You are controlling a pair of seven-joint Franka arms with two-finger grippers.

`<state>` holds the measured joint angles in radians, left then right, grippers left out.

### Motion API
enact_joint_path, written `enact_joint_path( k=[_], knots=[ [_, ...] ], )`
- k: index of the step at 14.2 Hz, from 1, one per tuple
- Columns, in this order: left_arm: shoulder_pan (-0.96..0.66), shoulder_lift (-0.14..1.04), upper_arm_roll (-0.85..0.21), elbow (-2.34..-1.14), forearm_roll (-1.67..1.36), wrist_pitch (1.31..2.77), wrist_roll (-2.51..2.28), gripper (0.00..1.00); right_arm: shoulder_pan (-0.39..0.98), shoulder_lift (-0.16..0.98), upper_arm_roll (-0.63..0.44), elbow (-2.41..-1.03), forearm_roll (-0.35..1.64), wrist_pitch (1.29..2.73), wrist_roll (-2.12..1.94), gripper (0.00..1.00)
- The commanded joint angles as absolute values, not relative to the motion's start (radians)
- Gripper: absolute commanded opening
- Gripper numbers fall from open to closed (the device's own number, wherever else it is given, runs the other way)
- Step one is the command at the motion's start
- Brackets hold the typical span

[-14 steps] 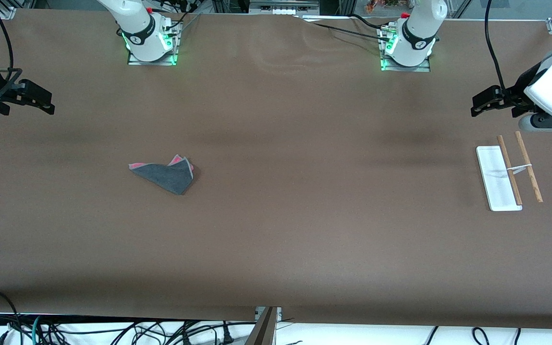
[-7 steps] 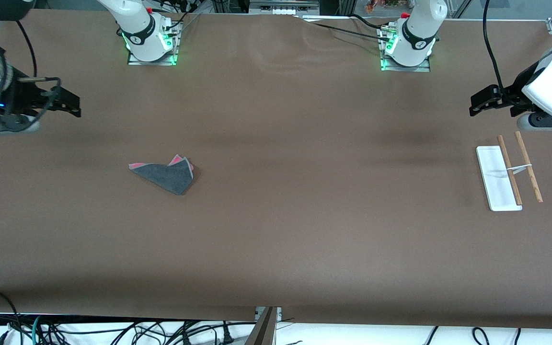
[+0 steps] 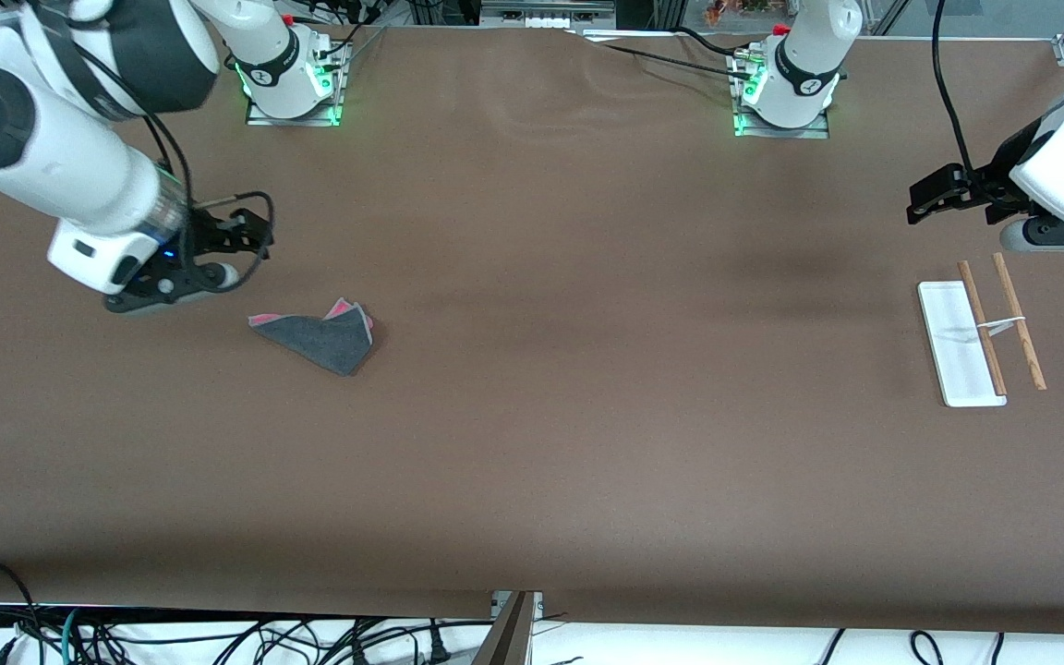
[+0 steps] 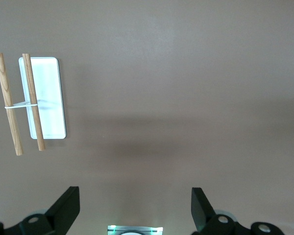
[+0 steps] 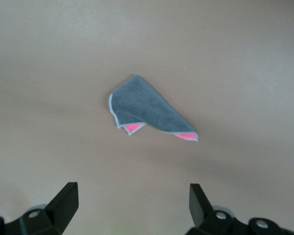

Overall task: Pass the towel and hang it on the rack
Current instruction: 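Reach the right gripper down over the grey towel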

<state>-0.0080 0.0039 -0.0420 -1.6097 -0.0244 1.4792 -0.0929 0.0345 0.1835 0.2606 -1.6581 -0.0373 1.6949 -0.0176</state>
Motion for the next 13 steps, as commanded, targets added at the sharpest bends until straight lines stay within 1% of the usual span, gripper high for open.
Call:
enact_joint_path(
  k=[1, 4, 8, 11, 13],
  knots=[
    [-0.017, -0.012, -0.037, -1.614, -0.012, 1.466, -0.103, 1.00, 0.083, 0.242, 0.264, -1.658, -0.080, 1.745, -0.015, 1.00],
    [-0.017, -0.012, -0.037, -1.614, -0.012, 1.466, -0.103, 1.00, 0.139, 0.296, 0.264, -1.672, -0.161, 1.782, -0.003, 1.00],
    [-0.015, -0.012, -0.037, -1.614, -0.012, 1.465, -0.100, 1.00, 0.202, 0.365, 0.264, -1.739, -0.317, 1.911, -0.002, 1.00],
    [-0.015, -0.009, -0.035, -1.614, -0.012, 1.468, -0.100, 1.00, 0.221, 0.431, 0.264, -1.781, -0.374, 1.998, 0.040, 1.00],
    [-0.018, -0.008, -0.038, -1.612, -0.011, 1.471, -0.101, 1.00, 0.230, 0.449, 0.264, -1.822, -0.405, 2.060, 0.075, 1.00]
  ],
)
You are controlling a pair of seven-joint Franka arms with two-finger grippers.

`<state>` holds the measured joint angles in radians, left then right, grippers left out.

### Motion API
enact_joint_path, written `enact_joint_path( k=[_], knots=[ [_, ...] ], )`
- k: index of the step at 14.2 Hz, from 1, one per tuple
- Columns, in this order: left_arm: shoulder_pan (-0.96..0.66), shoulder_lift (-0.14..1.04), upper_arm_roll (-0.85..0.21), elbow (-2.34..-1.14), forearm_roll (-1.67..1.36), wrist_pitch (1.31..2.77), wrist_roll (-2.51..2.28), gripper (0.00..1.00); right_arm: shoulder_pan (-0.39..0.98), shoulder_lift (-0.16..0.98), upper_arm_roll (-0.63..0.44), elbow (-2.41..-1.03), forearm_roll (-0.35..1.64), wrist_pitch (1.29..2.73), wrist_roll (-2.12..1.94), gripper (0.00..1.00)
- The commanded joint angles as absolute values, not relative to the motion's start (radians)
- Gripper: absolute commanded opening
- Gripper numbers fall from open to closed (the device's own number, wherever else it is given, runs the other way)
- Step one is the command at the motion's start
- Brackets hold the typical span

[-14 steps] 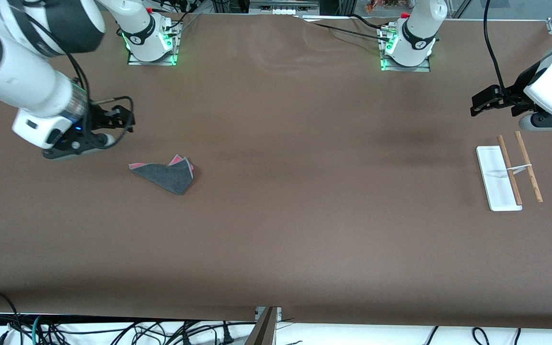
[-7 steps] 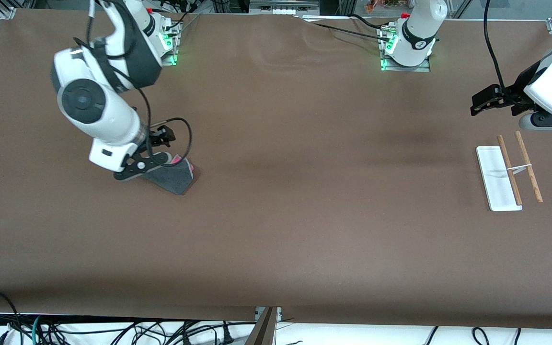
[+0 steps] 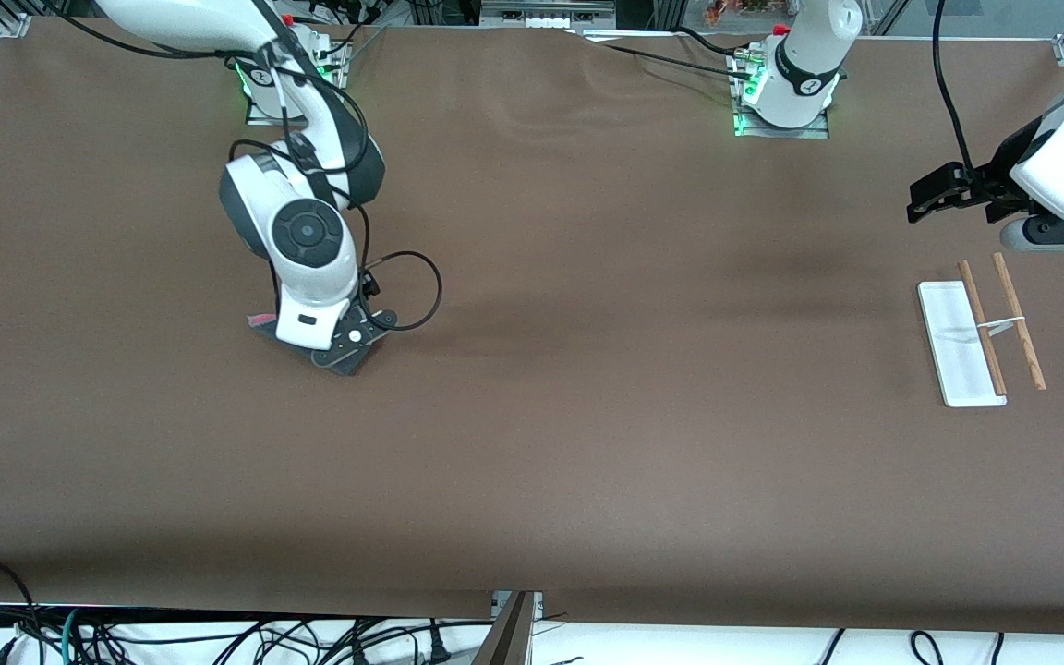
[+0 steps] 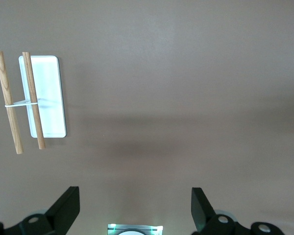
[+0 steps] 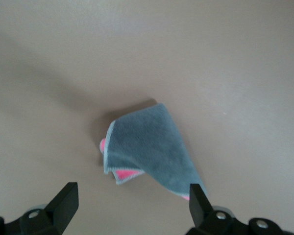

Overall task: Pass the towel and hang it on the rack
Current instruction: 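Reach the right gripper down over the grey towel, then close the right gripper on the grey towel's corner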

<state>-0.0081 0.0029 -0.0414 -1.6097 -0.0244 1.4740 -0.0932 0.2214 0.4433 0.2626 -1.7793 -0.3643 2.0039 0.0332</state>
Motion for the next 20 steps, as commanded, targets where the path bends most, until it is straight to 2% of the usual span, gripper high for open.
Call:
enact_joint_path(
  k=[1, 5, 11, 15, 17, 20],
  knots=[
    [-0.020, -0.008, -0.038, -1.614, -0.011, 1.471, -0.103, 1.00, 0.230, 0.460, 0.264, -1.839, -0.422, 2.091, 0.087, 1.00],
    [-0.018, -0.011, -0.038, -1.611, -0.011, 1.468, -0.100, 1.00, 0.230, 0.483, 0.264, -1.916, -0.485, 2.192, 0.095, 1.00],
    [-0.020, -0.006, -0.038, -1.612, -0.002, 1.471, -0.101, 1.00, 0.244, 0.485, 0.262, -1.994, -0.528, 2.195, 0.170, 1.00],
    [-0.017, -0.008, -0.037, -1.614, 0.000, 1.468, -0.095, 1.00, 0.256, 0.485, 0.264, -1.999, -0.540, 2.194, 0.201, 1.00],
    [-0.017, -0.006, -0.037, -1.615, -0.002, 1.470, -0.100, 1.00, 0.256, 0.485, 0.262, -1.997, -0.563, 2.195, 0.201, 0.95],
    [-0.015, 0.006, -0.035, -1.614, -0.002, 1.476, -0.094, 1.00, 0.256, 0.505, 0.261, -1.997, -0.580, 2.221, 0.201, 0.95]
  ],
)
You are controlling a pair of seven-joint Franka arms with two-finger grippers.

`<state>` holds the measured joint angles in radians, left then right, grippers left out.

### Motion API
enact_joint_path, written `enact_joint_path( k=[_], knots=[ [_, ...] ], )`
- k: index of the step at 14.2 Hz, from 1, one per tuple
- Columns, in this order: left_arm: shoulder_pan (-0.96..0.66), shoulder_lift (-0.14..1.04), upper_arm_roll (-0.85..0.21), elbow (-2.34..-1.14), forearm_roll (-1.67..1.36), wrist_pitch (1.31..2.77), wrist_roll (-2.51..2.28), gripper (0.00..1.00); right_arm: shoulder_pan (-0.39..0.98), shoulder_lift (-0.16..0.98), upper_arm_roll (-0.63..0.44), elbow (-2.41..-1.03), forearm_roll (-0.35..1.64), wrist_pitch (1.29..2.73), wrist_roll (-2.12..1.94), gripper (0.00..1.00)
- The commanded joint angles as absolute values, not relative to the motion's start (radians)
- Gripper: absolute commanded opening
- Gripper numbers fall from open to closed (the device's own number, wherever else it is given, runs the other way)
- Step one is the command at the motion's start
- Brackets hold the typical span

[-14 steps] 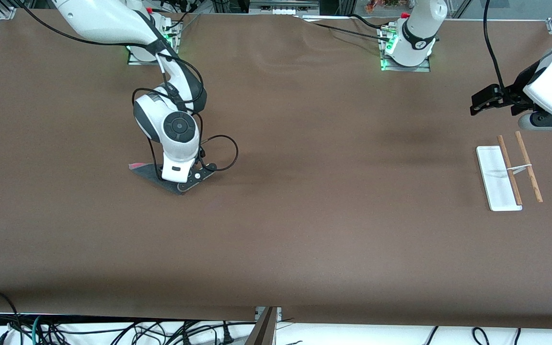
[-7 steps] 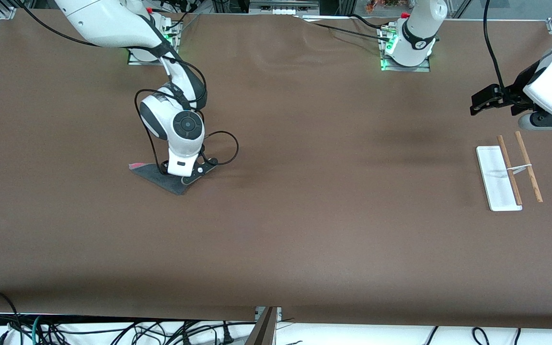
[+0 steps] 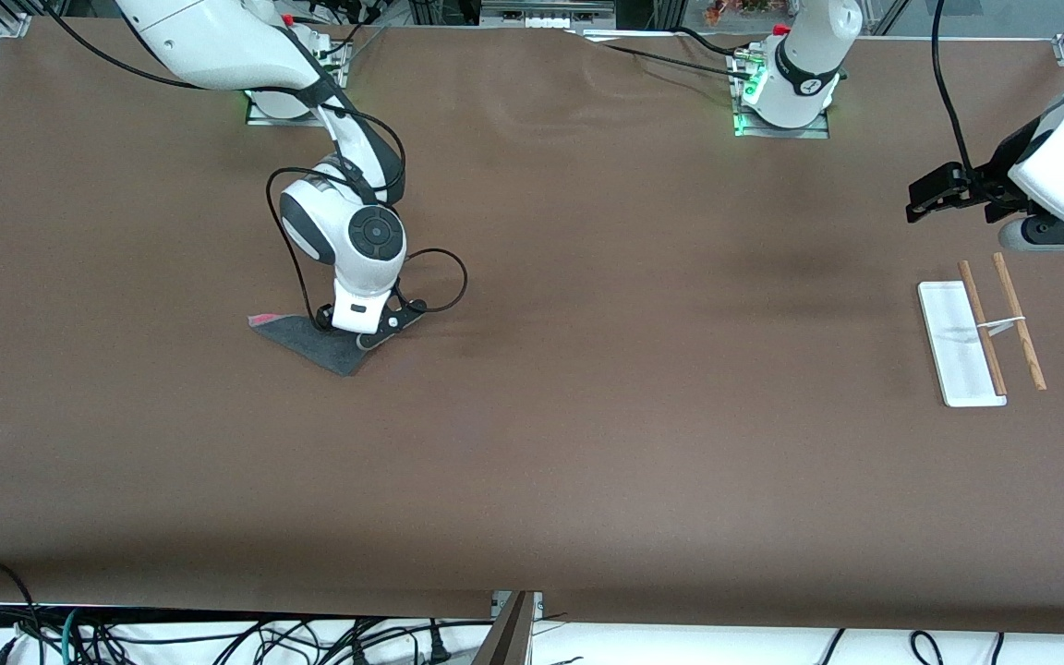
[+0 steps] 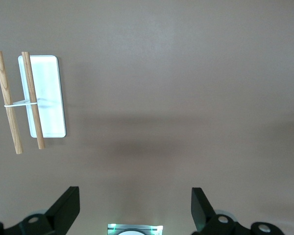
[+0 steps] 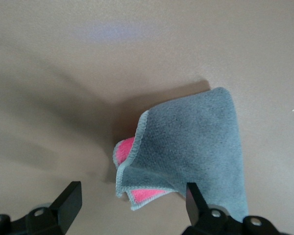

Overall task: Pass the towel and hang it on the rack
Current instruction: 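Close the right gripper on the grey towel's corner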

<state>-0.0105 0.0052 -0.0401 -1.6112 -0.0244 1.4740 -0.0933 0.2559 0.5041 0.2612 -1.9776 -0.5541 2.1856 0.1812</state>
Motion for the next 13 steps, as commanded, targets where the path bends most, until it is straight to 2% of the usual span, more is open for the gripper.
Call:
enact_joint_path(
  k=[1, 6, 7, 10, 13],
  knots=[
    [-0.015, 0.005, -0.035, -1.614, -0.002, 1.476, -0.094, 1.00, 0.256, 0.511, 0.256, -1.996, -0.581, 2.229, 0.201, 0.95],
    [-0.023, 0.003, -0.040, -1.611, -0.002, 1.474, -0.101, 1.00, 0.253, 0.534, 0.233, -1.993, -0.617, 2.279, 0.201, 0.94],
    [-0.021, 0.003, -0.040, -1.609, -0.002, 1.474, -0.095, 1.00, 0.253, 0.534, 0.232, -1.991, -0.623, 2.281, 0.198, 0.89],
    [-0.015, 0.003, -0.037, -1.605, -0.002, 1.470, -0.086, 1.00, 0.253, 0.532, 0.232, -1.988, -0.624, 2.279, 0.193, 0.60],
    [-0.015, 0.003, -0.037, -1.605, 0.000, 1.473, -0.087, 1.00, 0.253, 0.526, 0.232, -1.987, -0.623, 2.275, 0.195, 0.57]
  ],
)
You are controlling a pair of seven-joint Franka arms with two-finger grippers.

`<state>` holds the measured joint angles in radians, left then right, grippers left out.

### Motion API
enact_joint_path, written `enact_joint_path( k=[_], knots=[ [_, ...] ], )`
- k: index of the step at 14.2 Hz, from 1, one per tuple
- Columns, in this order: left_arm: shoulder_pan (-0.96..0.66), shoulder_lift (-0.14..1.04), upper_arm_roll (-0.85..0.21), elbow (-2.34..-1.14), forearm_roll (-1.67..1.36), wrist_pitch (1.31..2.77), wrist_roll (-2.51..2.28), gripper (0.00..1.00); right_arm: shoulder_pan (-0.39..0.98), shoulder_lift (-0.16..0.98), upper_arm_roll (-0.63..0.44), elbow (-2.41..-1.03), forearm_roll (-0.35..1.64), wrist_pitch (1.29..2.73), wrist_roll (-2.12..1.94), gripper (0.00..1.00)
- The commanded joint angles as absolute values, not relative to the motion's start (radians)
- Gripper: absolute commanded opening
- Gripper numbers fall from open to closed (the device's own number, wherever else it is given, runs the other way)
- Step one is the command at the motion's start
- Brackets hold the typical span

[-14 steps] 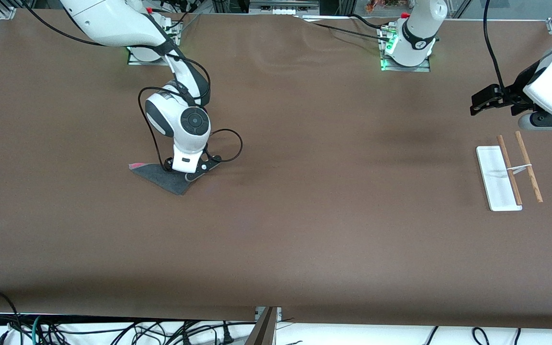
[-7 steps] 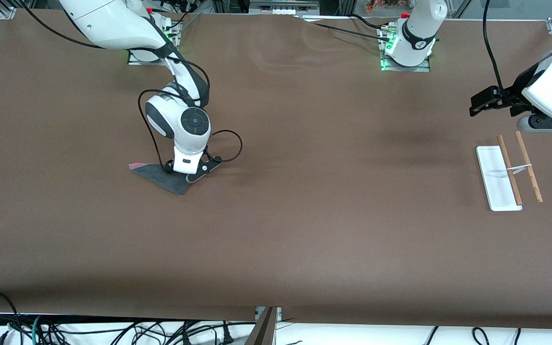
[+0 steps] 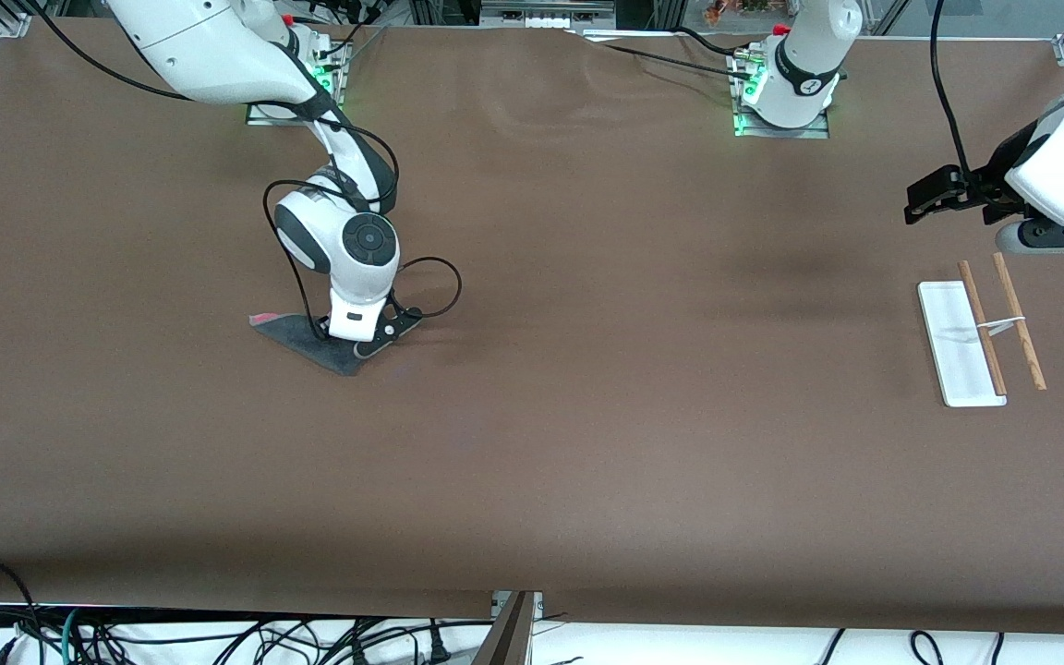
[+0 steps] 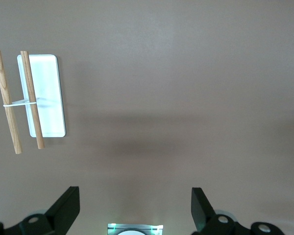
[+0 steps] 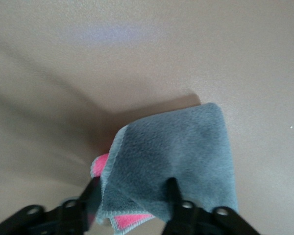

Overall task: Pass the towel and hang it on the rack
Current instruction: 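Close the right gripper on the grey towel's corner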

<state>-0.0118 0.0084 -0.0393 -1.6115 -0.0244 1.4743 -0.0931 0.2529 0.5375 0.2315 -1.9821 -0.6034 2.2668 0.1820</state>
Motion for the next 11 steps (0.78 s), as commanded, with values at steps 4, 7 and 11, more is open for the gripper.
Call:
enact_joint_path(
  k=[4, 7, 11],
  knots=[
    [-0.015, 0.003, -0.037, -1.605, 0.002, 1.473, -0.086, 1.00, 0.250, 0.486, 0.232, -1.977, -0.618, 2.269, 0.183, 0.52],
    [-0.015, 0.003, -0.037, -1.605, 0.000, 1.473, -0.087, 1.00, 0.248, 0.460, 0.232, -1.971, -0.615, 2.260, 0.192, 0.36],
    [-0.009, 0.005, -0.031, -1.605, -0.002, 1.473, -0.084, 1.00, 0.245, 0.466, 0.232, -1.974, -0.614, 2.246, 0.202, 0.58]
  ],
)
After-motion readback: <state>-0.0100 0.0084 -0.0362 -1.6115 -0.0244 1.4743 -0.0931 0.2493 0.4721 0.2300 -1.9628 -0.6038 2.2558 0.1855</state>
